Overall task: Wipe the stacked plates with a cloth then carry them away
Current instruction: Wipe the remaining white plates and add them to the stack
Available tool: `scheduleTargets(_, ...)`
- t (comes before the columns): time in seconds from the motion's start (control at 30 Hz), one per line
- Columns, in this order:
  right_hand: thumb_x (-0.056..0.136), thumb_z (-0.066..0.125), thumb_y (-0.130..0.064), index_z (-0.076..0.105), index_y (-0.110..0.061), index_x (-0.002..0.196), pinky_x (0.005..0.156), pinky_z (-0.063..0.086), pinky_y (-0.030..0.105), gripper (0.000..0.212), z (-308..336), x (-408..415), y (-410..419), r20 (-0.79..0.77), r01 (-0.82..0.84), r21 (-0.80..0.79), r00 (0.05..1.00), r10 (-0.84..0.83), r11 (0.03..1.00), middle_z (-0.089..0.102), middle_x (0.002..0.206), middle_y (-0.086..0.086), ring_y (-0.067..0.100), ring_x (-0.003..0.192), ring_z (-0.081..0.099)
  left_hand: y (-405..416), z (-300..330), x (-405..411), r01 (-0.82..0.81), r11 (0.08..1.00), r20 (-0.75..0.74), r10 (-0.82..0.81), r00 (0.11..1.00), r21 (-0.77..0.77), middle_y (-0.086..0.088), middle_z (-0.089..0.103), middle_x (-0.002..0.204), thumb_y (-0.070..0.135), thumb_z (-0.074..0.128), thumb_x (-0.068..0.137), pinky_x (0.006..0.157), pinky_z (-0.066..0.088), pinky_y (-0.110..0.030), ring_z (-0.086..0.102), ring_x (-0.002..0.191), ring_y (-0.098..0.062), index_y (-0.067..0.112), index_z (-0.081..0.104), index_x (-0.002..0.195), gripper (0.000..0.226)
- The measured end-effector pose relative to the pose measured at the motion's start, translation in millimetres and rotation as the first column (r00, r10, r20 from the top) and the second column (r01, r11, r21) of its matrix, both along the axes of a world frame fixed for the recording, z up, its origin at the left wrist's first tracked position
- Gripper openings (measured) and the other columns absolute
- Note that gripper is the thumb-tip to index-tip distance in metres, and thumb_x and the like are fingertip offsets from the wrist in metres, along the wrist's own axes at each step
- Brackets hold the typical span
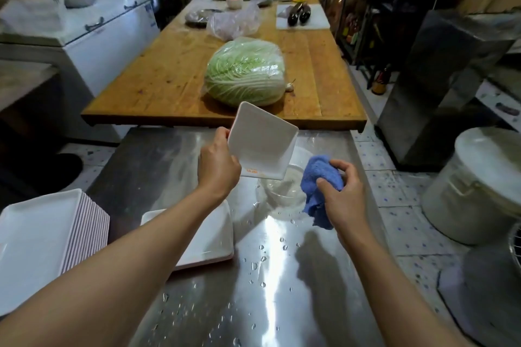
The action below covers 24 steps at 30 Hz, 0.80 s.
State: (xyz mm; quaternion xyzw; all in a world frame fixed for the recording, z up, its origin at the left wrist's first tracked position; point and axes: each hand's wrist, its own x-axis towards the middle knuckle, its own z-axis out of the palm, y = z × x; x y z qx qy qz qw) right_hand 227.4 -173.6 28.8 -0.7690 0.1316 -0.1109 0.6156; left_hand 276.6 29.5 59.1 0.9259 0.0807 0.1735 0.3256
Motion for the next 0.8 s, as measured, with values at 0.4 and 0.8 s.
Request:
scheduleTargets(0.4, 0.085, 0.055, -0.007, 0.050, -0.025, 0.113, 0.086, 0.053, 0.042, 0.034, 10, -3, -1, 0.006, -0.036, 0.007, 0.999, 0.036, 0.999, 0.060, 0.103, -0.005, 0.015, 0.093, 0.062, -5, 1, -3, 0.022, 0.999, -0.014, -0.023, 1.000, -0.048, -0.013, 0.065, 0.105, -0.006, 0.053, 0.081, 0.068, 0.052, -0.034, 0.060, 0.089, -0.028, 0.011, 0.053, 0.111, 0.035)
scheduleTargets(0.8, 0.090, 0.053, -0.010, 0.046, -0.024, 0.101, 0.065, 0.054, 0.037, 0.019, 54, -8, 41, 0.168, -0.170, -0.216, 0.964, 0.208, 0.962, 0.056, 0.085, -0.010, 0.012, 0.073, 0.059, 27, 21, -51, -0.160, 0.544, -0.246, -0.089, 0.965, -0.824, 0.000, 0.061, 0.097, -0.008, 0.044, 0.092, 0.053, 0.057, -0.028, 0.061, 0.085, -0.020, 0.014, 0.053, 0.110, 0.029)
